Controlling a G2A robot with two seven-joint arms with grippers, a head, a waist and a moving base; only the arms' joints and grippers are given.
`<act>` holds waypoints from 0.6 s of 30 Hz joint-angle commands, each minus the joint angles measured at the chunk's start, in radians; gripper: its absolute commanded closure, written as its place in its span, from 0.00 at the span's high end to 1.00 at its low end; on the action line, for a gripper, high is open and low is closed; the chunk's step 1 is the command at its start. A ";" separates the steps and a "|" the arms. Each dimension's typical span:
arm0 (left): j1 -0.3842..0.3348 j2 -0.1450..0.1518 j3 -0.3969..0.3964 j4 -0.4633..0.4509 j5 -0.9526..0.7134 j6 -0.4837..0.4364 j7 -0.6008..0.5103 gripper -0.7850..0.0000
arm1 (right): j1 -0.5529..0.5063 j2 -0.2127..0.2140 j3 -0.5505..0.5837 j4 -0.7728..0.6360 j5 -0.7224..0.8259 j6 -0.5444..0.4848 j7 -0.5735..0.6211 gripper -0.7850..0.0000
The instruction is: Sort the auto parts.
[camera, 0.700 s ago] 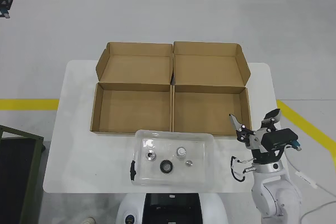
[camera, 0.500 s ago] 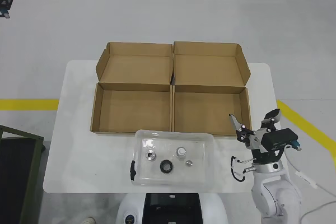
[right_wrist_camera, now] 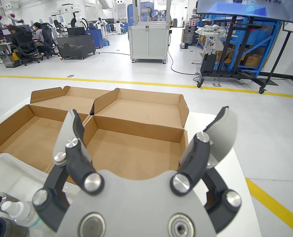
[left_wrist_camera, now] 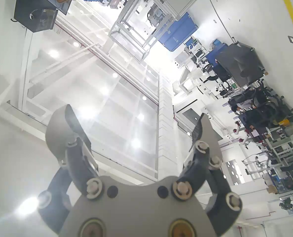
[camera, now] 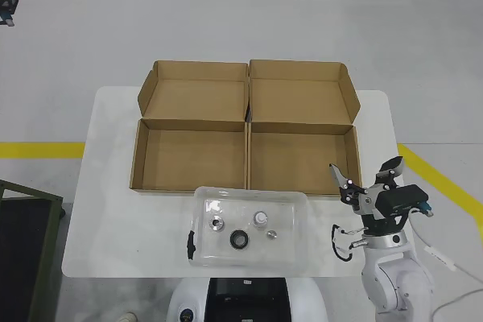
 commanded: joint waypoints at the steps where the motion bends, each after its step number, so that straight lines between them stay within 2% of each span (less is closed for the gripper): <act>1: 0.000 0.000 0.000 0.000 0.000 0.000 0.000 1.00 | 0.008 0.003 0.001 -0.002 -0.006 -0.025 0.014 1.00; 5: 0.000 0.000 0.000 0.000 0.000 0.000 0.000 1.00 | 0.023 0.013 0.005 0.002 -0.048 -0.144 0.003 1.00; 10: 0.000 0.000 0.000 0.000 0.000 0.000 0.000 1.00 | 0.052 0.028 0.003 0.008 -0.057 -0.340 0.016 1.00; 18: 0.000 0.000 0.000 0.000 0.000 0.000 0.000 1.00 | 0.129 0.057 -0.011 0.040 -0.045 -0.673 0.138 1.00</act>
